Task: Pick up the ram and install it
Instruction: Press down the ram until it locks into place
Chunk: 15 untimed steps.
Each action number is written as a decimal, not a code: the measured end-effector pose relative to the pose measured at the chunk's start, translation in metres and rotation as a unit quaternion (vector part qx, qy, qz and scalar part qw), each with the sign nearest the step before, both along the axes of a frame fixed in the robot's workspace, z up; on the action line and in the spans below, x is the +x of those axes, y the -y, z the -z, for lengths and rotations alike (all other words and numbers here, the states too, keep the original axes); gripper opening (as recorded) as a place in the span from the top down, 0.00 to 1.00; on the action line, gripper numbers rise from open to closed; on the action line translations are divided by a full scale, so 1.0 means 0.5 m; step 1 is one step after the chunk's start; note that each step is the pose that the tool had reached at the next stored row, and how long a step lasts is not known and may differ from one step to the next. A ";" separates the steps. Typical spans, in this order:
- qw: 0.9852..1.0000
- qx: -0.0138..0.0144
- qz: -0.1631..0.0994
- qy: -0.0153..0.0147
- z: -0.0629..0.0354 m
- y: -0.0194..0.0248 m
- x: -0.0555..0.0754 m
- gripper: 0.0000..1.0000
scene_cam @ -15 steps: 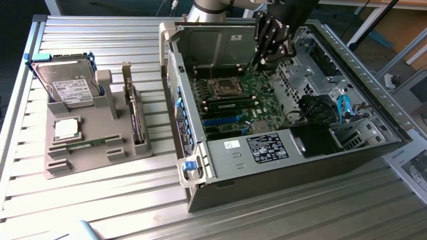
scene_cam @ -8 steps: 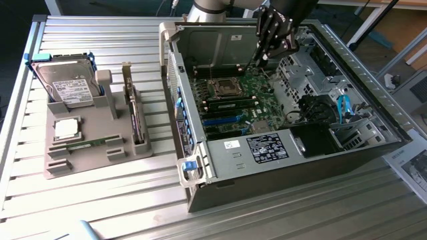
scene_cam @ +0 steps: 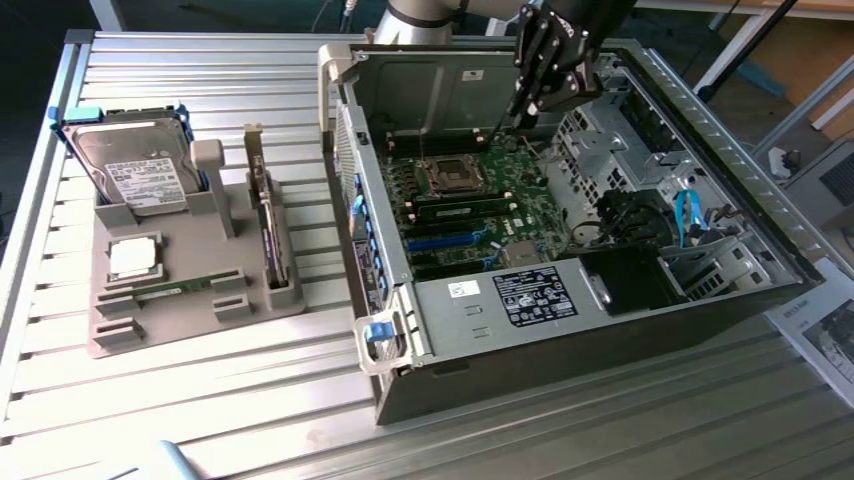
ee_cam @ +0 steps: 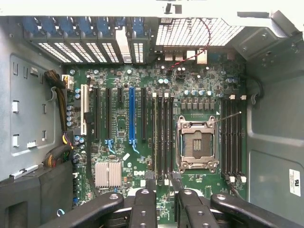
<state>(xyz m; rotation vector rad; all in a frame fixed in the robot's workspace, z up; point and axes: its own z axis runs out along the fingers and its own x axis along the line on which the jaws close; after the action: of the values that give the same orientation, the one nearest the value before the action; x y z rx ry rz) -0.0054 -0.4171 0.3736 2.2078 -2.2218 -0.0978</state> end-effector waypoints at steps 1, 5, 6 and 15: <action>1.000 0.000 0.000 0.000 0.000 0.0000 0.000 0.75; 1.000 0.000 0.000 0.000 0.000 0.0000 0.000 0.75; 1.000 0.000 0.000 0.000 0.000 0.0000 0.000 0.75; 1.000 0.000 0.000 0.000 0.000 0.0000 0.000 0.90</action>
<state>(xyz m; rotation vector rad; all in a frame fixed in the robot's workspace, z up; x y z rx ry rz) -0.0054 -0.4171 0.3736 2.2078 -2.2218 -0.0978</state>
